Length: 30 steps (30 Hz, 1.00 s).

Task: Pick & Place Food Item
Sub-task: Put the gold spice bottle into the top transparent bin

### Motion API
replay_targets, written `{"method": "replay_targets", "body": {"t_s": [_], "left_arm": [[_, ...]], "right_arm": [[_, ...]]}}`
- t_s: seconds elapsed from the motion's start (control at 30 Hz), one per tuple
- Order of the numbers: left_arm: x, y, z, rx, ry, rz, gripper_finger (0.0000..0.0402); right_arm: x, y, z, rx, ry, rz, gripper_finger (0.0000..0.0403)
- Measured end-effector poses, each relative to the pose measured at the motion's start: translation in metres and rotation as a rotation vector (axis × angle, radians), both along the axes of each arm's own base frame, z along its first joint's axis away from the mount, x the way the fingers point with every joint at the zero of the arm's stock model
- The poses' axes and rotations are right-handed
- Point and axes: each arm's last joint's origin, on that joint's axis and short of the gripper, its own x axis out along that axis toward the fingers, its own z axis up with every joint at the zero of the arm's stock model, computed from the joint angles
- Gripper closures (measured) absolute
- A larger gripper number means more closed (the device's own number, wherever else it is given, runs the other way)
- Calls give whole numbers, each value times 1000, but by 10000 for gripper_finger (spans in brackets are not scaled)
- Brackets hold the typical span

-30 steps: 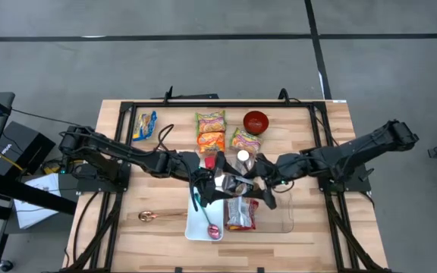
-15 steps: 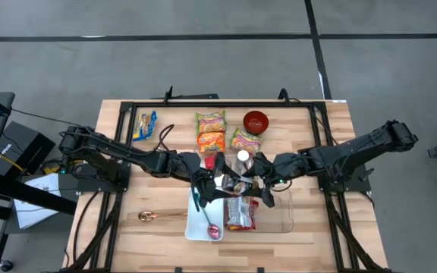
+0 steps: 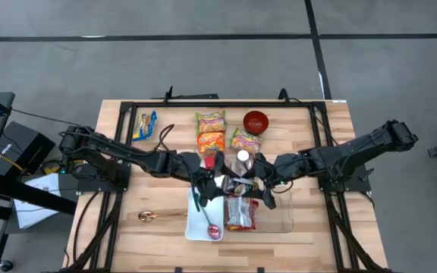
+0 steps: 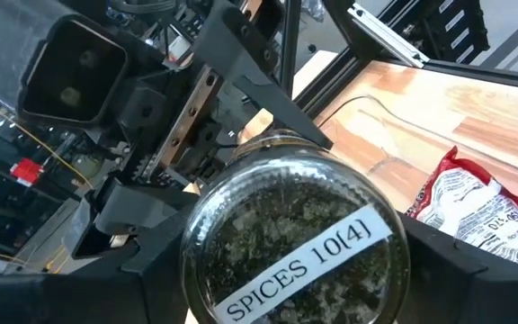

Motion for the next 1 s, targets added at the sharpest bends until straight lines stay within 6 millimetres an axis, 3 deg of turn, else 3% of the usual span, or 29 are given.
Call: {"method": "replay_targets", "body": {"t_s": [0.43, 0.63, 0.9, 1.0], "left_arm": [[-4, -11, -2, 28, 26, 117, 129], [-11, -9, -6, 0, 102, 131, 129], [-21, -2, 11, -100, 80, 200, 129], [-29, 7, 29, -193, 13, 239, 129]], "right_arm": [[-2, -3, 2, -185, -47, 8, 117], [-6, -6, 14, -280, -116, -46, 117], [-19, 6, 25, -503, -185, -61, 117], [-26, 16, 28, -635, -202, -70, 117]]}}
